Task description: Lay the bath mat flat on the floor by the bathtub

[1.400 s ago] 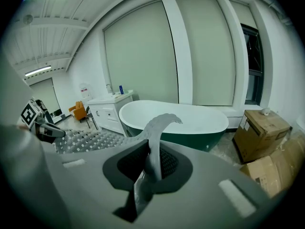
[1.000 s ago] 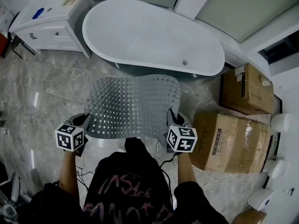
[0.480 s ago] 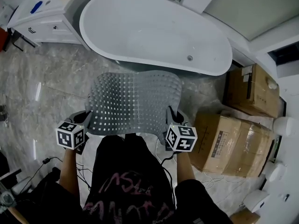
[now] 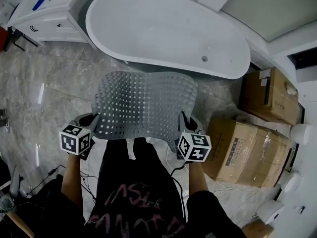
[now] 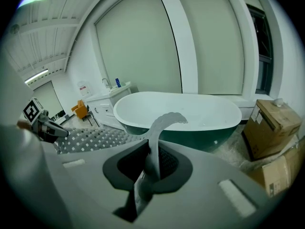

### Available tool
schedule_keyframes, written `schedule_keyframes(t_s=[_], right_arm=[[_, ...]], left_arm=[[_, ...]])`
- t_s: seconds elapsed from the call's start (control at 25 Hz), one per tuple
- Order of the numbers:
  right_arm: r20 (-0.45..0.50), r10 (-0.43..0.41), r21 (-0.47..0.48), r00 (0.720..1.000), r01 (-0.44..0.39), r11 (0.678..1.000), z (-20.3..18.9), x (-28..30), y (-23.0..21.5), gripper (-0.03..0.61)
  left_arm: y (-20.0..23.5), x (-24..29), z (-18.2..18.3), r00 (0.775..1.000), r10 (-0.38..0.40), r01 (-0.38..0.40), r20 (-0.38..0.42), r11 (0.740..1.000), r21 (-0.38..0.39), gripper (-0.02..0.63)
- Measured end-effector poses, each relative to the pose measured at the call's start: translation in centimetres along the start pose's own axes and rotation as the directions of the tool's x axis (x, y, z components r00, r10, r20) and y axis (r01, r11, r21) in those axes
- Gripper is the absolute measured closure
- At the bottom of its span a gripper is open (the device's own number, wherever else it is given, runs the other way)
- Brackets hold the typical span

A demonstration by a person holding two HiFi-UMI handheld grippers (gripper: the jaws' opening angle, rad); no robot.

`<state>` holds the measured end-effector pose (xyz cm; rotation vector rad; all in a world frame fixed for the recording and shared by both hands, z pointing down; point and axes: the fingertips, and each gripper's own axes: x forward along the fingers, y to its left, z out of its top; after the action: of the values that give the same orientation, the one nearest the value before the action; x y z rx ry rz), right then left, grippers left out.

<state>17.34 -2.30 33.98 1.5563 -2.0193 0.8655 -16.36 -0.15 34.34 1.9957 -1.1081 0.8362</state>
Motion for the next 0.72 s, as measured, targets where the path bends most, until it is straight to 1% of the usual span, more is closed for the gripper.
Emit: schedule_keyframes(t_s=[0.44,0.72], right_arm=[[-0.029,-0.050,0.002,0.998,0.050,0.999,-0.8,2.7,2.7,0.534],[-0.045,-0.082,0.006,0.996,0.082,0.997,-1.7,5.3,3.3,0.534]], left_arm=[[4.8,2.0,-0.5,0.996,-0.048,0.049,-0.070,0.998,0.024,0.604],[7.9,4.2,-0.5,0.991,-0.073,0.077,-0.108,0.997,0.028,0.604]])
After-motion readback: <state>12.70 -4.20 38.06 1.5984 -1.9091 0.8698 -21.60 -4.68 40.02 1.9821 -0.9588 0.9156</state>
